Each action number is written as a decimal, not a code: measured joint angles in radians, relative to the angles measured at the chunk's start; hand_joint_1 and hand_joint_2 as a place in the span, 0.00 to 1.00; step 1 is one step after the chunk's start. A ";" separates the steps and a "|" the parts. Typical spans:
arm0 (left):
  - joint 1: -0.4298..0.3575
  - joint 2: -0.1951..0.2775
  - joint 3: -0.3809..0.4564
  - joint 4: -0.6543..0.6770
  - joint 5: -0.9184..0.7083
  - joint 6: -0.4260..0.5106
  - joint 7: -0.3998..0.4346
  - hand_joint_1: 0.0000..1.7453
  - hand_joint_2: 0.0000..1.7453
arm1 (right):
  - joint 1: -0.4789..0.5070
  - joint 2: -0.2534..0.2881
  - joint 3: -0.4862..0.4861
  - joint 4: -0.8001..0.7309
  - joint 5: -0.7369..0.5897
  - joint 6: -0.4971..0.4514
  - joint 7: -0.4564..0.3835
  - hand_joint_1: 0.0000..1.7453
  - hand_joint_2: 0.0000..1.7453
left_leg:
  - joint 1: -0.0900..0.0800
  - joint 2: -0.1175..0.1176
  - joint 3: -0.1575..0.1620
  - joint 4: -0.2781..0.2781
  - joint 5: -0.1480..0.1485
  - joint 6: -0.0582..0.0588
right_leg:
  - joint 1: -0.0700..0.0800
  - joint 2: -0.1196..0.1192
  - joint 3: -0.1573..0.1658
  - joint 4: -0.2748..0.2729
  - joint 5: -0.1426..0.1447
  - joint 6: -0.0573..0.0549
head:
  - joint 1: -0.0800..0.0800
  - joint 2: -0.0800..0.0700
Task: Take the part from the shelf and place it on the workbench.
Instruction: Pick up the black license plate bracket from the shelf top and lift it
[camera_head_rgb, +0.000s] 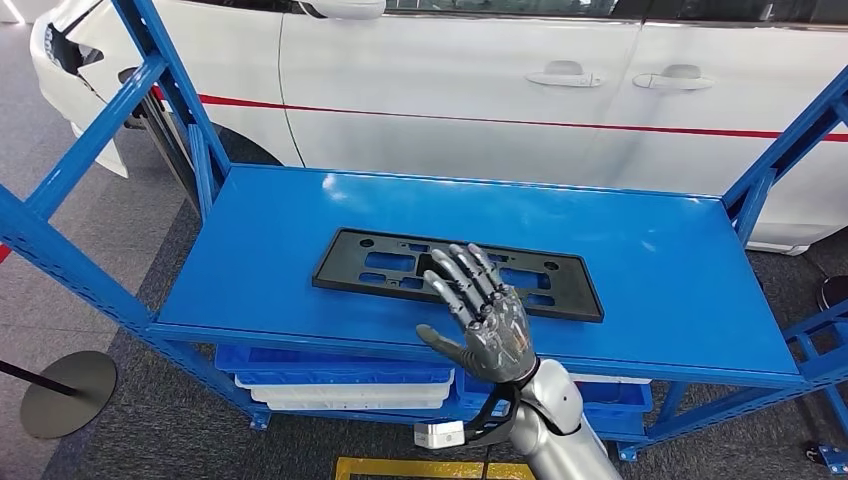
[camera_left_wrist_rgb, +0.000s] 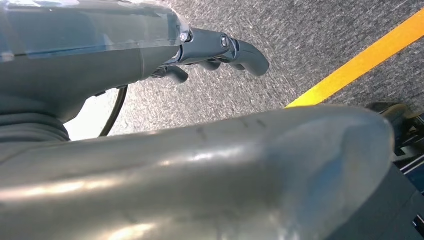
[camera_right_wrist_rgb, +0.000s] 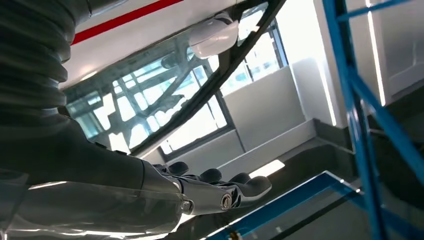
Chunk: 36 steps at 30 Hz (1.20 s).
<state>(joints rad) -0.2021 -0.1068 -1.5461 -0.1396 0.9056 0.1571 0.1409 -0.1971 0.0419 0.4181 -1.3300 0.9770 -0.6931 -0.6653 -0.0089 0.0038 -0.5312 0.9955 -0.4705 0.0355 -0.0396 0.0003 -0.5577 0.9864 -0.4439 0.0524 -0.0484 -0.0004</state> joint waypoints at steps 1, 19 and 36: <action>0.000 0.000 0.000 0.000 -0.003 0.000 0.000 0.00 0.00 | 0.000 0.001 0.002 0.006 0.028 0.000 0.000 0.00 1.00 | 0.000 0.000 0.000 0.000 0.000 0.000 | 0.000 0.000 0.000 0.000 0.000 0.000 | 0.000 0.000; -0.008 -0.002 0.000 0.000 -0.019 -0.007 0.003 0.00 0.00 | -0.028 0.021 0.044 0.172 0.163 0.000 0.005 0.00 1.00 | 0.000 0.000 0.000 0.000 0.000 0.000 | 0.000 0.000 0.000 0.000 0.000 0.000 | 0.000 0.000; -0.009 -0.003 0.000 0.000 -0.008 -0.004 0.003 0.00 0.00 | -0.067 0.047 0.036 0.270 0.274 -0.001 0.078 0.00 1.00 | 0.000 0.000 0.000 0.000 0.000 0.000 | 0.000 0.000 0.000 0.000 0.000 0.000 | 0.000 0.000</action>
<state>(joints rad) -0.2107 -0.1102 -1.5461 -0.1396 0.8972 0.1535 0.1442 -0.2641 0.0889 0.4541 -1.0605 1.2515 -0.6939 -0.5870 -0.0089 0.0038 -0.5312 0.9955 -0.4704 0.0355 -0.0395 0.0003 -0.5578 0.9865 -0.4438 0.0524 -0.0484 -0.0004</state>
